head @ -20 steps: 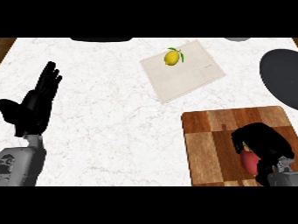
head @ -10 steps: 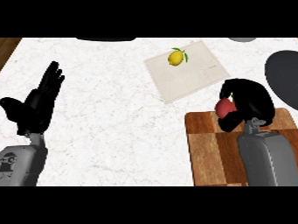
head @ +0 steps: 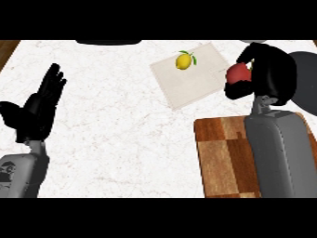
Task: Pick the bell pepper from the cutting board and place it in the pan
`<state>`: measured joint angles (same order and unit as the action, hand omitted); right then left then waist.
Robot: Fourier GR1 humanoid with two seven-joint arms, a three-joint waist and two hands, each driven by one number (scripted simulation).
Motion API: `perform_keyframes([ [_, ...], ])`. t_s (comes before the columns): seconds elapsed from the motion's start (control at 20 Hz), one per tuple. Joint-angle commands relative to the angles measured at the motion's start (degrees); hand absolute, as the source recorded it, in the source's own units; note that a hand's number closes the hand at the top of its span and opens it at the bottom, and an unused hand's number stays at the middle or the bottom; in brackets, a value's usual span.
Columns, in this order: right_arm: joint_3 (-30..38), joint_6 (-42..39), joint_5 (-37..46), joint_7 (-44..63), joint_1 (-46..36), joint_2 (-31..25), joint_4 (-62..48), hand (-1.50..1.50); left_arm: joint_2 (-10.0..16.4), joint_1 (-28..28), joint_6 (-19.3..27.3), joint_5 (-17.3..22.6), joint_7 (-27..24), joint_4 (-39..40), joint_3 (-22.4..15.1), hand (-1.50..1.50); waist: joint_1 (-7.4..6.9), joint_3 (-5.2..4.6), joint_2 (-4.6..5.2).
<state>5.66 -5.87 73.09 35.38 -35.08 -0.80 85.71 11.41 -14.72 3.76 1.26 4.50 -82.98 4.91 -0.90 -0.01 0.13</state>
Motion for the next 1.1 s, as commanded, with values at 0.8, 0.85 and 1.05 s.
perform_keyframes([
  [0.8,26.5,22.79,-16.63,-27.51,-6.92,-26.67,-38.9,1.5,-1.68,0.16,0.22,-1.31,-1.96,1.05,-0.75,0.0,-0.34,0.1,0.71],
  [0.85,27.55,22.45,-15.17,-27.59,-7.67,-31.32,-40.79,1.5,-0.52,-0.46,-0.3,0.01,0.98,-1.45,0.18,0.0,-1.12,0.17,0.99],
  [1.05,29.62,29.89,-14.87,-32.57,-8.34,-34.33,-52.35,1.5,-0.24,-0.69,-1.15,0.31,0.48,-0.81,0.29,0.0,-1.98,0.24,1.32],
])
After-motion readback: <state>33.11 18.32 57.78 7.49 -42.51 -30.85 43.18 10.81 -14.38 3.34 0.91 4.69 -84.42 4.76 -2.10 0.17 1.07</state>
